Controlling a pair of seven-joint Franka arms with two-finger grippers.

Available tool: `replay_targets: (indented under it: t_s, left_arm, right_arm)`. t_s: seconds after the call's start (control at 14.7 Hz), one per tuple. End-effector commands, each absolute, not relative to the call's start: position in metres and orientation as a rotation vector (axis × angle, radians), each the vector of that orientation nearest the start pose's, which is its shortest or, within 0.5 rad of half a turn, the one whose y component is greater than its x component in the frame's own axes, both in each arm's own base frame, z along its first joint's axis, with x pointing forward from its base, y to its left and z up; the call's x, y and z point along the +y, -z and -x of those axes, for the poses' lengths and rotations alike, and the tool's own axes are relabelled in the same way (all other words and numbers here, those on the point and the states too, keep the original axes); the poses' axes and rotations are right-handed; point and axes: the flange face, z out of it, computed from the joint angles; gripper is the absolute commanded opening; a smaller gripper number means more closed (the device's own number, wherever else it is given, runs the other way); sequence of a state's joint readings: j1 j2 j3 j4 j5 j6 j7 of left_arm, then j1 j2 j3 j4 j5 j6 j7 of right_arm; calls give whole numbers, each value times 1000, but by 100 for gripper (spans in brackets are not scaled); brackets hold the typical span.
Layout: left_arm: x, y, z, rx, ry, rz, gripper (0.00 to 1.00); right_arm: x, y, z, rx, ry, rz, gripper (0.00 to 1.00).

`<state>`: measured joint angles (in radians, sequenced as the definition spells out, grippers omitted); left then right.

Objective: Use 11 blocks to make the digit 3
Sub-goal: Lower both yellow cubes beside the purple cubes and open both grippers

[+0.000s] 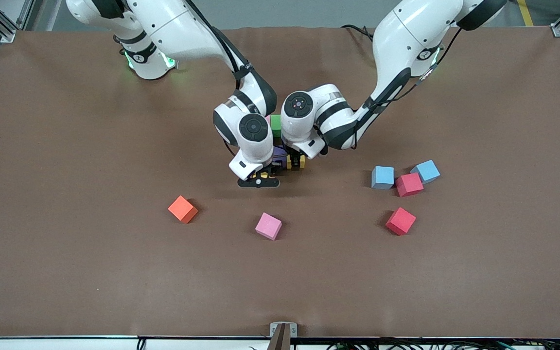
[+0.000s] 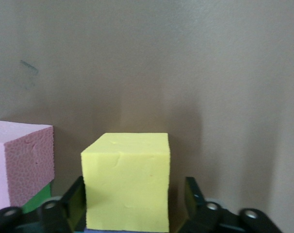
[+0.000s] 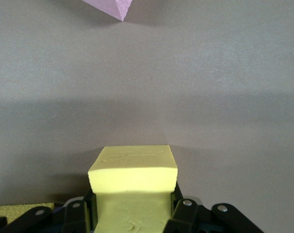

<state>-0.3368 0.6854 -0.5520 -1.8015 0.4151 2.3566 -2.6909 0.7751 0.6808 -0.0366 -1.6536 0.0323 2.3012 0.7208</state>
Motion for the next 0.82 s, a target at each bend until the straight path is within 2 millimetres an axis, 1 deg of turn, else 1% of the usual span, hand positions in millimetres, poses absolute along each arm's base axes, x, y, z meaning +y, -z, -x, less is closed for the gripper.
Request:
replay_targets:
  t_s: [0.0,0.2,0.27,0.41,0.61,0.75]
  left_arm:
    - [-484,-221,-445,2250,48,-2166,100]
    - [-480,-231,-444,2258,22,-2179,100]
    - [-479,-239,-444,2258,8,-2178,100]
    - [-477,-247,-437,2222,-7,-2222,100]
    - [-474,-257,-430,2204,-3,-2241,100]
    - [-464,-271,-437,2197,-9,-2233,100]
  right_arm:
    - [460,-216,-491,-49,-46,3177,3]
    - [458,-216,-492,-57,-45,3177,3]
    - [458,-216,-492,-59,-45,3177,3]
    - [457,-215,-493,-62,-47,3178,3]
    - [455,-214,-495,-98,-50,3178,3]
    - [456,-214,-494,-101,-50,3178,3]
